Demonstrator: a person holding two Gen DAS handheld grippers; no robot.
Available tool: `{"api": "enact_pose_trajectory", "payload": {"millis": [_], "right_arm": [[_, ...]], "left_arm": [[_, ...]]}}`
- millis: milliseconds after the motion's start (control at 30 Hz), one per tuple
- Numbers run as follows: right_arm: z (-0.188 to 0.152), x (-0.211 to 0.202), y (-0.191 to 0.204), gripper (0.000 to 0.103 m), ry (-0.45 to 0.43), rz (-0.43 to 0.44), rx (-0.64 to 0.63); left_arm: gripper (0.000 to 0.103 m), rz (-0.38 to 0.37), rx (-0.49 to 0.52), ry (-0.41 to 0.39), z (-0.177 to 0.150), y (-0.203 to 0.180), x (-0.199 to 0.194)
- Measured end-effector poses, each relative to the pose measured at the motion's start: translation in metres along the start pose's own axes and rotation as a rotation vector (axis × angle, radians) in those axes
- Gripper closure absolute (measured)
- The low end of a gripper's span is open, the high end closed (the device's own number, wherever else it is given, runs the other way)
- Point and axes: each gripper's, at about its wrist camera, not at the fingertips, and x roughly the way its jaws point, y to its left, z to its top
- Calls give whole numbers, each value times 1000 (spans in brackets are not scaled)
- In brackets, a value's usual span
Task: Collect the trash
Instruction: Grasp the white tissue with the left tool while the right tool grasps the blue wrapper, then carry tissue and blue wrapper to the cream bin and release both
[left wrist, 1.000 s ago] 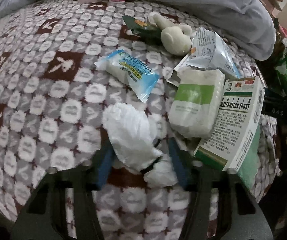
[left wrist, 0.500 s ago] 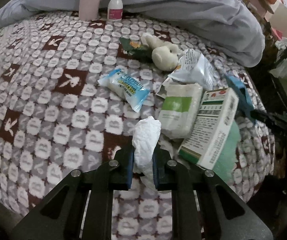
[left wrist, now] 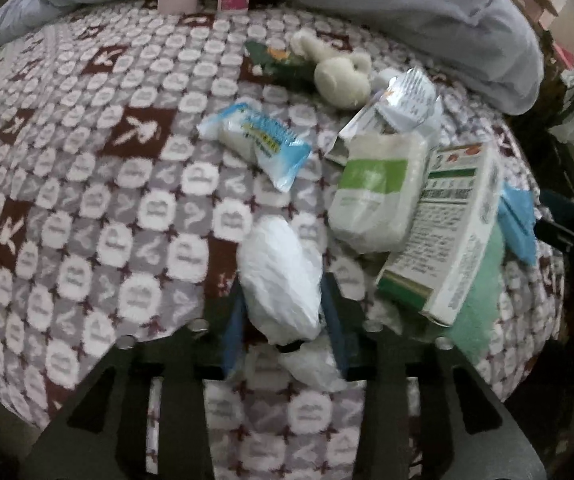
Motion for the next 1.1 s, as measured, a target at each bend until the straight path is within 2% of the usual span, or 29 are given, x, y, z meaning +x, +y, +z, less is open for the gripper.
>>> {"api": "enact_pose_trajectory", "payload": {"millis": [133, 200, 233, 267, 300, 333, 367, 433, 567, 667, 767, 967, 1100], "right_arm": [[7, 38, -1, 20, 109, 17, -83], [4, 57, -1, 20, 143, -13, -109], [1, 61, -2, 21, 146, -37, -110], [-1, 64, -3, 35, 141, -58, -106], [-4, 60, -3, 42, 112, -58, -97], [-5, 55, -4, 61, 91, -45, -85], [-6, 49, -5, 68, 75, -39, -71], [-9, 33, -11, 73, 47, -21, -32], [-20, 1, -18, 73, -27, -23, 8], [-30, -22, -27, 73, -68, -25, 56], [-40, -38, -39, 73, -82, -29, 104], [-70, -67, -76, 73, -93, -95, 196], [-94, -84, -113, 73, -97, -154, 280]], "left_arm": [[64, 8, 9, 14, -3, -1, 9], [65, 8, 19, 8, -4, -1, 9], [69, 6, 19, 12, -4, 0, 8], [78, 6, 15, 12, -4, 1, 7], [86, 4, 7, 16, -4, 2, 4], [89, -2, 2, 15, -3, 3, 0], [89, -5, 2, 7, -2, 3, -6], [90, -4, 15, -24, 1, 0, -22], [91, -23, 57, -98, 9, -20, -59], [91, -67, 110, -144, 16, -52, -85], [91, -111, 172, -166, 23, -92, -96], [91, -187, 282, -153, 40, -178, -84], [91, -253, 351, -109, 44, -249, -64]]}}
